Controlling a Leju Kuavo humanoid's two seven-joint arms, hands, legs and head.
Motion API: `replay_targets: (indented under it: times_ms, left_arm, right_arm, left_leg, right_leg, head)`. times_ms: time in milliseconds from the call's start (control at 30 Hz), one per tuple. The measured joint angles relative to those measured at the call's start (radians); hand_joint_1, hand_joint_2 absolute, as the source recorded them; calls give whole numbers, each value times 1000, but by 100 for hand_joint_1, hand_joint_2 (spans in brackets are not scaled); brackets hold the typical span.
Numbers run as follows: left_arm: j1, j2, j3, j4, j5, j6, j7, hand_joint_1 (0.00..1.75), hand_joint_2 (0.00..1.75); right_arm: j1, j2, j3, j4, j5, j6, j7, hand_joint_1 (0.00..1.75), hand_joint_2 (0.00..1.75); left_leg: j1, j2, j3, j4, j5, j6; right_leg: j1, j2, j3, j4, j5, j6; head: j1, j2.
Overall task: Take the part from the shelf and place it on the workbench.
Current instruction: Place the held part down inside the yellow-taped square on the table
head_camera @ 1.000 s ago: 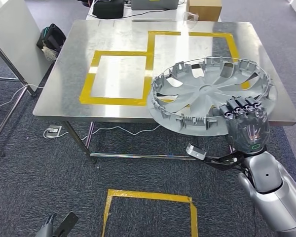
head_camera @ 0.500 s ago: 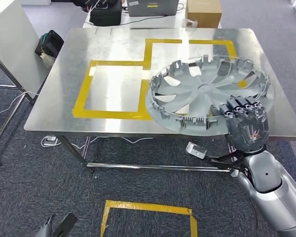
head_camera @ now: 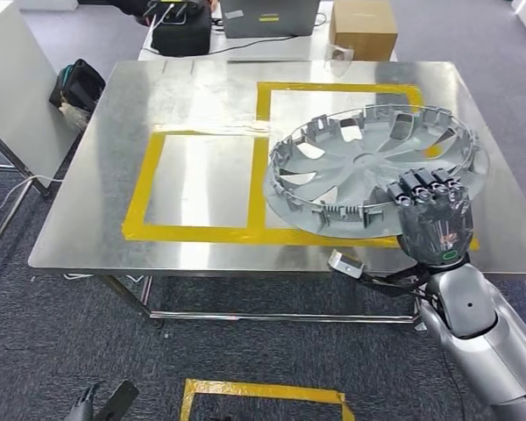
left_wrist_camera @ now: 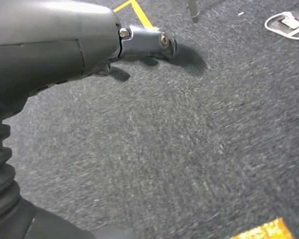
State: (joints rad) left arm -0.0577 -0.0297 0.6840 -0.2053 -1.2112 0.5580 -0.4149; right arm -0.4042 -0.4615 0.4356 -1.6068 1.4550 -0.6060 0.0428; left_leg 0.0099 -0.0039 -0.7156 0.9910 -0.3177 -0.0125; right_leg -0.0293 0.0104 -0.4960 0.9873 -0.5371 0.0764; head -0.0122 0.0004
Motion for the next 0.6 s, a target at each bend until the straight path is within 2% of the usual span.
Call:
replay_targets:
  times_ms: [67,100,167,200,233,267,333,367,400,467,600]
  left_arm:
    - [-4,0,0,0,0,1,-2,0,175]
    - [-6,0,0,0,0,1,-2,0,175]
    - [-5,0,0,0,-1,1,-3,0,175]
    - [-3,0,0,0,-1,0,-3,0,175]
    - [-1,0,0,0,-1,-2,-4,0,175]
    - [0,0,0,0,-2,-3,-5,0,175]
    - [0,0,0,0,-3,-6,-6,0,175]
    - [-2,-1,0,0,-3,-7,-6,0,175]
    - [-2,-1,0,0,-5,-8,-6,0,175]
    - [-4,0,0,0,-12,-10,-6,0,175]
    - [-8,-3,-2,0,-33,-7,-5,0,175]
  right_arm:
    - [-2,1,0,0,0,0,1,175,175]
    - [-2,1,1,0,-1,0,1,175,175]
    - [-2,1,2,3,-1,0,1,175,175]
    - [0,1,4,5,-1,0,1,175,175]
    - [2,1,7,7,-1,0,2,175,175]
    - [4,1,9,9,-1,0,2,175,175]
    - [4,1,11,10,-1,0,2,175,175]
    - [2,1,12,10,-1,0,2,175,175]
    - [-1,1,12,10,-1,0,2,175,175]
    - [-6,2,13,10,0,0,2,175,175]
    - [-7,5,15,13,0,1,2,175,175]
  left_leg:
    - [1,-4,11,0,-14,15]
    - [1,-6,19,-1,-21,22]
    - [-3,-8,35,-1,-36,32]
    - [-6,-10,44,-1,-43,35]
    - [-9,-12,53,0,-50,37]
    - [-11,-14,62,0,-57,37]
    - [-14,-19,80,0,-68,36]
    - [-17,-20,85,1,-73,33]
    - [-18,-21,87,2,-75,31]
    - [-22,-22,84,6,-75,30]
    - [-22,-21,82,0,-72,31]
  right_leg:
    - [-1,-4,1,23,-28,5]
    - [1,-5,-16,67,-55,5]
    - [7,-5,-84,205,-123,-1]
    - [11,-5,-118,265,-141,-4]
    - [14,-5,-141,292,-133,-7]
    - [17,-5,-148,280,-101,-10]
    - [22,-5,-124,162,7,-19]
    - [24,-5,-105,102,47,-23]
    - [26,-6,-89,55,69,-26]
    - [28,-4,-75,25,73,-24]
    - [29,-1,-77,20,72,-25]
  head:
    - [4,0]
    - [6,0]
    - [9,0]
    - [9,0]
    - [9,0]
    - [9,0]
    - [9,0]
    - [9,0]
    - [9,0]
    - [7,0]
    - [5,0]
